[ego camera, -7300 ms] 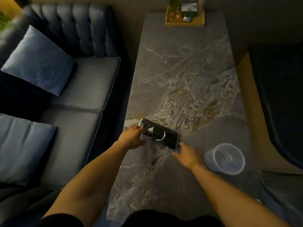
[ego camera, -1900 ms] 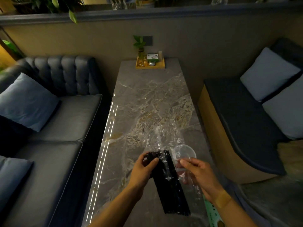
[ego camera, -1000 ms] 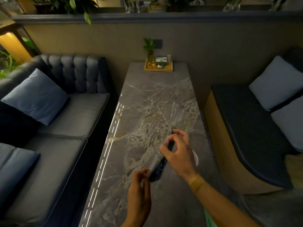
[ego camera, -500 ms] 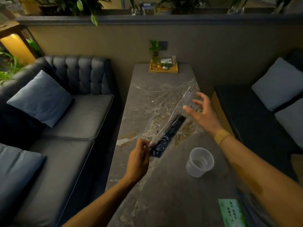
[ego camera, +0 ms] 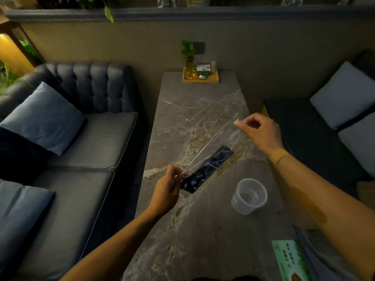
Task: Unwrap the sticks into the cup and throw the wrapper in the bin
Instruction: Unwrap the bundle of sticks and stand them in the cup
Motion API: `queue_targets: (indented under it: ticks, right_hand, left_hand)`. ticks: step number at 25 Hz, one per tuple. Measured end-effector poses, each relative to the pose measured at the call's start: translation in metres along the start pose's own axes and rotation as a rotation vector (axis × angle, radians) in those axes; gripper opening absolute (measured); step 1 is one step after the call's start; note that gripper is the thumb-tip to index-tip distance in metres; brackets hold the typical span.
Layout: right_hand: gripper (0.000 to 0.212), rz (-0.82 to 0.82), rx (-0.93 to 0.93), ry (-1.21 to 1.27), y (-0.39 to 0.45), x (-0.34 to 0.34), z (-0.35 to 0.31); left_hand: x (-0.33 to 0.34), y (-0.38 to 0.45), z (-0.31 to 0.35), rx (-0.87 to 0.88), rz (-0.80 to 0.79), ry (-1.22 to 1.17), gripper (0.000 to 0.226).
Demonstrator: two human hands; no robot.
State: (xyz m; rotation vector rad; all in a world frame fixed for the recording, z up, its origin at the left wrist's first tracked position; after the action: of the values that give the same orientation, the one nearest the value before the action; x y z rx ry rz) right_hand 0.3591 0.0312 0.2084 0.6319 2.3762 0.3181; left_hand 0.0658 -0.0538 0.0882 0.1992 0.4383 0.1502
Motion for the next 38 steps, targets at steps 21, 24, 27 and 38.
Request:
queue_targets:
  ticks: [21, 24, 27, 38]
  right_hand:
    - [0.014, -0.164, 0.592, 0.319, -0.083, -0.042, 0.093]
    - [0.013, -0.169, 0.655, 0.306, -0.095, -0.047, 0.109]
    - [0.012, -0.172, 0.702, 0.299, -0.104, -0.051, 0.121]
    - [0.015, -0.144, 0.761, 0.283, -0.115, -0.055, 0.151]
  left_hand:
    - [-0.031, 0.019, -0.004, -0.099, 0.208, -0.028, 0.022]
    - [-0.027, 0.021, 0.012, -0.08, 0.211, -0.033, 0.025]
    - [-0.023, 0.024, 0.026, -0.067, 0.222, -0.037, 0.026]
    - [-0.005, 0.049, 0.07, 0.046, 0.171, -0.058, 0.021]
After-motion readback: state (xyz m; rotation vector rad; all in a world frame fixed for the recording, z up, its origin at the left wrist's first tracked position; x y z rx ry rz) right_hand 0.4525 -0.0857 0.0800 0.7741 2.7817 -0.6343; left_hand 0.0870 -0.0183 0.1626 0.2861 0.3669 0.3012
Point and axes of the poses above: each hand's wrist, its own y-axis towards the middle knuckle, its own x-axis out of the palm, z = x × y, the point moved 5 cm from there along y, towards the middle knuckle, and after that the axes turned 15 degrees about z, right-handed, at the moved point
